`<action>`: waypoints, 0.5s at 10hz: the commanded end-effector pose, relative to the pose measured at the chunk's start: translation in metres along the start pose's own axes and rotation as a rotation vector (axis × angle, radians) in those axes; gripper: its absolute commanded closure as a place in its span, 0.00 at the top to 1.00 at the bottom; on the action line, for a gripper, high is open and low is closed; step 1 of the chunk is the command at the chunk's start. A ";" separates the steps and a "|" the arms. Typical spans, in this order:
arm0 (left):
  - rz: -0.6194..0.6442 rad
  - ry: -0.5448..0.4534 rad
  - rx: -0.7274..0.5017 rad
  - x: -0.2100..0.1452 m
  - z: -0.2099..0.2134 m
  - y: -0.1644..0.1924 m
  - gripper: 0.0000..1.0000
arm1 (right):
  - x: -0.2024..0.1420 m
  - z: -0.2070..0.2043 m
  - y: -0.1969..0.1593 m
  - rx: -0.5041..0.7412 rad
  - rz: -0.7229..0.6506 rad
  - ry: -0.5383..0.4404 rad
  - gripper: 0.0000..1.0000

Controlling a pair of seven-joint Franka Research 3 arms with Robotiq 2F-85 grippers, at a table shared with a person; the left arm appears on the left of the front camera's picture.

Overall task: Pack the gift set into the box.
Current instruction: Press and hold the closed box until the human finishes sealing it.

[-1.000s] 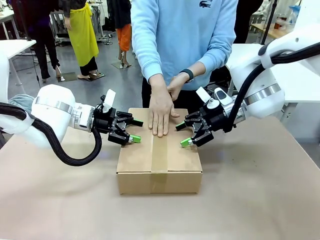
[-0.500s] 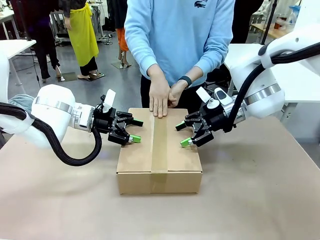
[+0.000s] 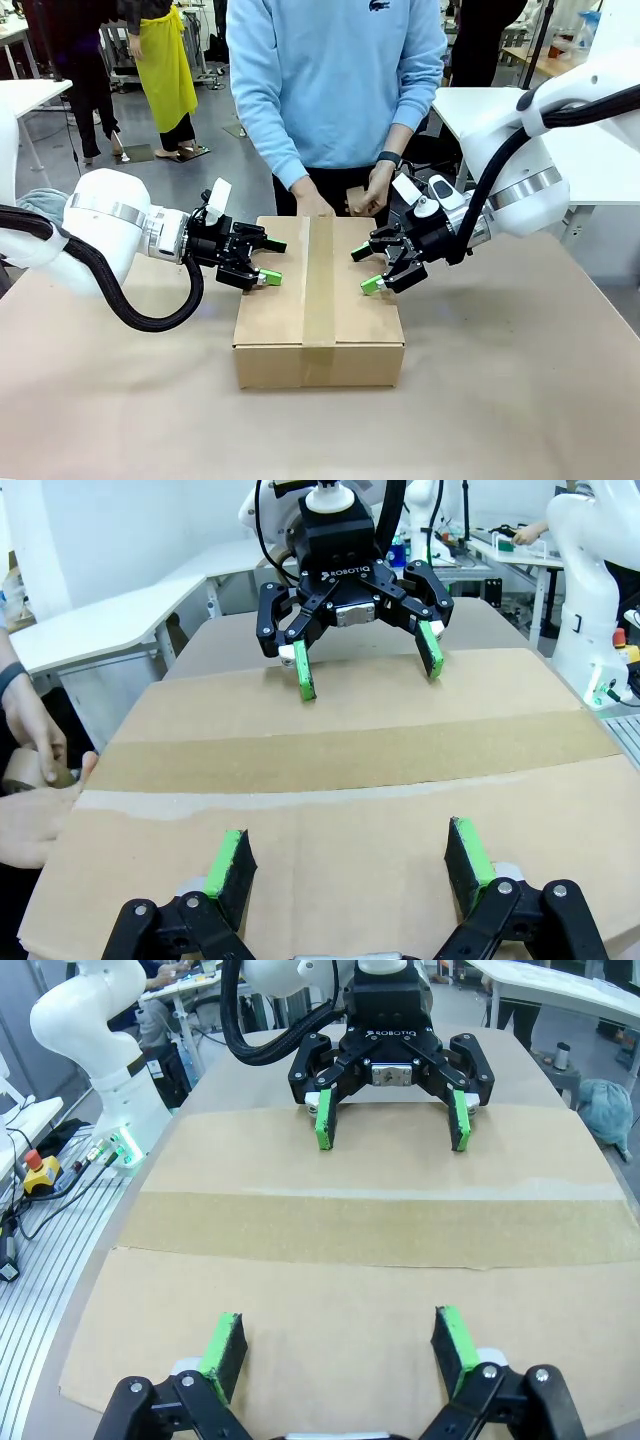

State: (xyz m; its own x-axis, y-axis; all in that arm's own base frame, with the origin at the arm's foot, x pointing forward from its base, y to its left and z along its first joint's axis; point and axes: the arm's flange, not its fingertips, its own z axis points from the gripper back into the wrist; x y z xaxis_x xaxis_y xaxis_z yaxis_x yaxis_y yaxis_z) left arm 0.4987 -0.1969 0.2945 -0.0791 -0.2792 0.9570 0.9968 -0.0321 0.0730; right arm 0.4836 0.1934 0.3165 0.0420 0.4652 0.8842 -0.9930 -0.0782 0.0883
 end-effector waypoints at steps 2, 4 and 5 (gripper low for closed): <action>-0.008 -0.003 -0.001 -0.002 0.000 -0.001 1.00 | -0.003 -0.001 0.000 -0.002 0.005 0.005 1.00; -0.054 -0.111 -0.136 0.037 0.018 -0.022 1.00 | 0.020 0.020 0.017 0.021 -0.007 -0.046 1.00; -0.117 -0.202 -0.168 0.073 0.053 -0.052 1.00 | 0.040 0.050 0.042 0.054 0.052 -0.189 1.00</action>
State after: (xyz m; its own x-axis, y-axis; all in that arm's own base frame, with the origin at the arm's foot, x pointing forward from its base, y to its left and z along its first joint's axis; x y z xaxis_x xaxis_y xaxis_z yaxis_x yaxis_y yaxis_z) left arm 0.4766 -0.1954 0.3328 -0.1341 -0.1692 0.9764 0.9830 -0.1470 0.1096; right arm 0.4734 0.1873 0.3446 0.0270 0.3971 0.9174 -0.9897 -0.1182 0.0802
